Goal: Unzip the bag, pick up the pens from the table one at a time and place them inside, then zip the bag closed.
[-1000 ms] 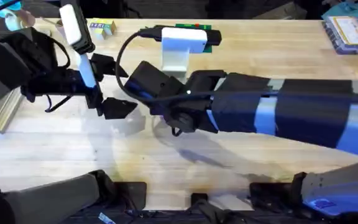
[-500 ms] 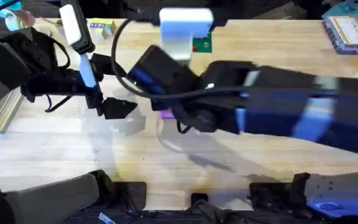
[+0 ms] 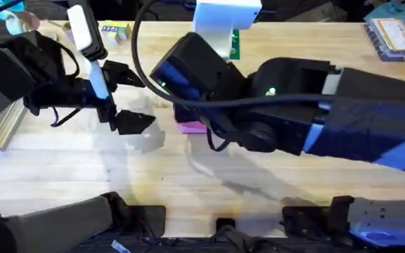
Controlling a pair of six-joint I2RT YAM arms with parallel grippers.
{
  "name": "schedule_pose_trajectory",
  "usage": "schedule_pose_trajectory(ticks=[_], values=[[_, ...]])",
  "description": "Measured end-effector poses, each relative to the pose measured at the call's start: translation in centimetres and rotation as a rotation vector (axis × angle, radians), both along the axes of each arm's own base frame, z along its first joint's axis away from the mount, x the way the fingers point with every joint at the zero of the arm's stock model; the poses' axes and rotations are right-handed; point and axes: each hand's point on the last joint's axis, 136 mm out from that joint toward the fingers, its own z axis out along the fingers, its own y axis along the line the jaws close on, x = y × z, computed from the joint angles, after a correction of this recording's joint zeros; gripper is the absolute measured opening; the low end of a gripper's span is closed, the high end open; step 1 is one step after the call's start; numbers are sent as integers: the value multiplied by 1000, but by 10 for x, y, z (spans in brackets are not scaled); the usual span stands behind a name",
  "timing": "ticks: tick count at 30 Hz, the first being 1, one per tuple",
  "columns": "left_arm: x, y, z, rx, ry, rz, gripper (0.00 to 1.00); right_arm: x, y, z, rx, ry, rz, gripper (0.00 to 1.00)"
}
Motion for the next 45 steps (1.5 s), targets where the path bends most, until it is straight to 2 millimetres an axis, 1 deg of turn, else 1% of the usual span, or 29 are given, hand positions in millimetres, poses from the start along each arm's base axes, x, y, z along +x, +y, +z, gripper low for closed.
schedule_pose_trajectory(ticks=[9,10,11,13,16,17,18,22,29,45], values=[[0,0,0,0,0,0,994,-25,10,-6,-26,37,75,34],[0,0,0,0,0,0,994,-27,11,-7,-29,39,81,70],[0,0,0,0,0,0,994,-29,11,-7,-33,41,88,186],[0,0,0,0,0,0,993,-34,10,-7,-44,47,97,482],[0,0,0,0,1,0,993,-39,6,-7,-61,55,108,892],[0,0,0,0,0,0,993,-41,5,-7,-69,57,111,971],[0,0,0,0,0,0,993,-43,3,-7,-76,60,114,991],[0,0,0,0,0,0,993,-49,-1,-4,-81,76,129,997],[0,0,0,0,1,0,993,-59,0,-5,-64,121,165,998],[0,0,0,0,0,0,993,-62,1,-7,-62,137,177,998]])
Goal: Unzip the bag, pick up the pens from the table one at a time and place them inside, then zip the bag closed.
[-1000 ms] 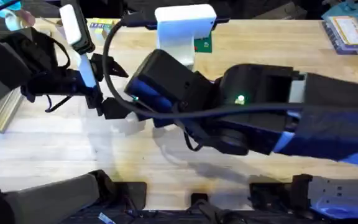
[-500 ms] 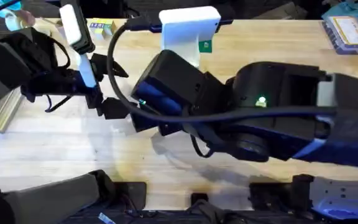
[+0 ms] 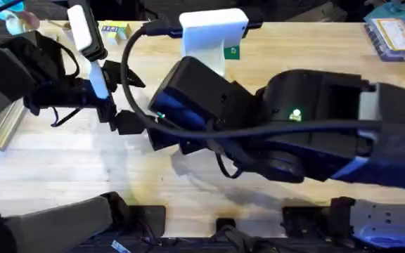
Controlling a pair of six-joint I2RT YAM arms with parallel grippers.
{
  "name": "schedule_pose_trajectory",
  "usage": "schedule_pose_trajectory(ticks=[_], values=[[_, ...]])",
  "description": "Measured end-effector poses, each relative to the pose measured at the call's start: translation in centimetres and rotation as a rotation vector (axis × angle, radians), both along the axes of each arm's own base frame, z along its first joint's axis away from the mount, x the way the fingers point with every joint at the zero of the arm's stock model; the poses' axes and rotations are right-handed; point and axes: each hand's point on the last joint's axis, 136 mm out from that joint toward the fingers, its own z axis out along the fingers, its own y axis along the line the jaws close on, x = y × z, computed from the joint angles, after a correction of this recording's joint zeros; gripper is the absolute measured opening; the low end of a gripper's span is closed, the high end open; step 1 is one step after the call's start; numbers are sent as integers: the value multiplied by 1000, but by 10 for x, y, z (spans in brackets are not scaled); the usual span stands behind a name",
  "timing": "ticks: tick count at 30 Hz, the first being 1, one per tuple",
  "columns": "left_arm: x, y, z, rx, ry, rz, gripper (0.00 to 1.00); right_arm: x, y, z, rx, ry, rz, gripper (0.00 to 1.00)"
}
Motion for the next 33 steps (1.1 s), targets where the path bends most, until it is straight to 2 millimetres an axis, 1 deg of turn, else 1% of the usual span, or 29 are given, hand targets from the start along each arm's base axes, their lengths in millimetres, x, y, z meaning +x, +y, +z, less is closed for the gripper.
schedule_pose_trajectory(ticks=[8,11,16,20,24,28,33], values=[[0,0,0,0,0,0,993,0,1,0,3,-1,0,997],[0,0,0,0,0,0,992,2,4,0,11,-5,0,997],[0,0,0,0,0,0,993,4,9,-17,-25,11,-1,997],[0,0,0,0,0,0,993,7,8,-29,-41,33,-32,997],[0,0,0,0,0,0,993,18,7,-32,-10,47,-97,997],[0,0,0,0,0,0,994,29,11,-34,34,50,-150,998],[0,0,0,0,0,0,993,33,16,-48,28,62,-169,998]])
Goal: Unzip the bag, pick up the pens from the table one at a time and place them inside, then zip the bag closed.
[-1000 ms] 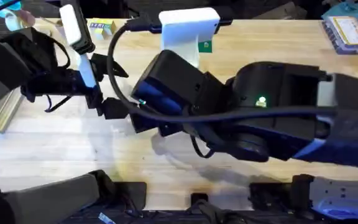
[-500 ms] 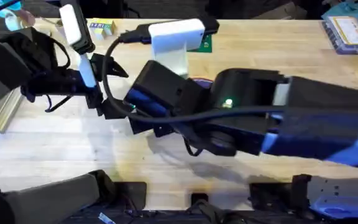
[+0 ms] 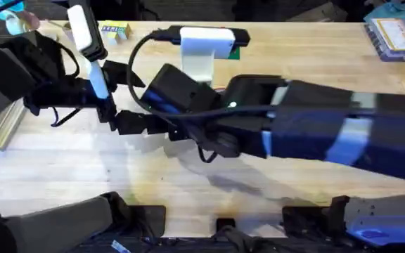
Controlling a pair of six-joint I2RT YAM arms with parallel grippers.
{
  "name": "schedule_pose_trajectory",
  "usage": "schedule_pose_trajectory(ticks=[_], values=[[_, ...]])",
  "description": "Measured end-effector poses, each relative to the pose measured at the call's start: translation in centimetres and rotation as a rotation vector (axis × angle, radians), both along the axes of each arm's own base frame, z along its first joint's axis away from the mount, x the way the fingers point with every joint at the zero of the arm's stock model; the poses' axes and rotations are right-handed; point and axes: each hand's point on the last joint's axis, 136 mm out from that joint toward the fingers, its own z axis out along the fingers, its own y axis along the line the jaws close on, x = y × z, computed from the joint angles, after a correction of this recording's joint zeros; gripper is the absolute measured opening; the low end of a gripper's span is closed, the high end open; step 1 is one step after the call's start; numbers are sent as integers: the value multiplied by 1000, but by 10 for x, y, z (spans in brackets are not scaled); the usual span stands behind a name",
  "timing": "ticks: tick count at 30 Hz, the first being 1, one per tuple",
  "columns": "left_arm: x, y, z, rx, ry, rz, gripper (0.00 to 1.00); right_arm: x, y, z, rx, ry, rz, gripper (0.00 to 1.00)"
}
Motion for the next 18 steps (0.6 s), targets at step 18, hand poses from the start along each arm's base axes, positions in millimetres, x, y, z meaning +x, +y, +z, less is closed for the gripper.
schedule_pose_trajectory(ticks=[18], values=[[5,15,-8,91,-25,8,993,17,15,-15,7,-53,-26,975]])
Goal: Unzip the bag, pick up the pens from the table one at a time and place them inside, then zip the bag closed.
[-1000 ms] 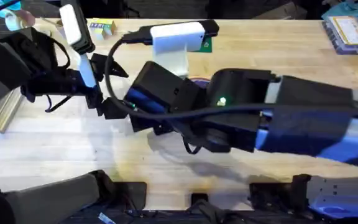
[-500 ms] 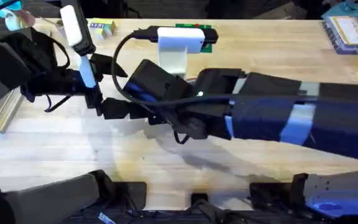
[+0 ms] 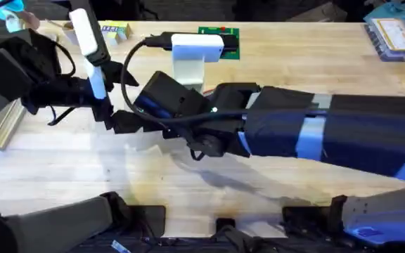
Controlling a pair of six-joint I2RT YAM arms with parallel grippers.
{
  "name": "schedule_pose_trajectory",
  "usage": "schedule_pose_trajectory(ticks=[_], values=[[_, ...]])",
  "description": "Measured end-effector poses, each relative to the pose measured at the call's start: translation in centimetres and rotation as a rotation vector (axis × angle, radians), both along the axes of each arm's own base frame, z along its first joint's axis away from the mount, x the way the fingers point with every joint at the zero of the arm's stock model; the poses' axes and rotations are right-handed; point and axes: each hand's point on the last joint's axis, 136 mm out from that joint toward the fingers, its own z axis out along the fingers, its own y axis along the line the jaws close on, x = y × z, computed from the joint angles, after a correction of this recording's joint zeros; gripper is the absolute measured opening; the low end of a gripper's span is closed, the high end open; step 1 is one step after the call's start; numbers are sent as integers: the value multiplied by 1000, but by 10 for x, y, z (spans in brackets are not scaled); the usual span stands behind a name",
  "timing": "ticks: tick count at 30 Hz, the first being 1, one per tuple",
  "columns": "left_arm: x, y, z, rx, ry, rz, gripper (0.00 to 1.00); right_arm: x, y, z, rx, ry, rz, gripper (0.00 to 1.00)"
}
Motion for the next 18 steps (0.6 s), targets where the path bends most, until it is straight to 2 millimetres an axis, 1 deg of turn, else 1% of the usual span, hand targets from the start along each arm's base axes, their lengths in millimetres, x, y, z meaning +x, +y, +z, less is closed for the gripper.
schedule_pose_trajectory(ticks=[1,3,6,9,12,15,18], values=[[-1,0,0,-2,2,0,993,2,-1,0,-3,-6,-8,971],[-6,-5,1,-30,31,-3,993,13,-2,2,13,-30,-40,966],[-6,-10,3,-47,29,-12,994,25,-8,1,13,-45,-81,959],[-6,-11,4,-54,27,-13,994,29,-12,-2,8,-47,-100,948],[-6,-11,4,-59,25,-13,993,30,-13,-4,-2,-49,-107,893],[-6,-12,5,-62,23,-14,993,30,-14,-5,-9,-49,-109,787],[-6,-12,5,-62,23,-14,993,29,-15,-6,-15,-46,-108,729]])
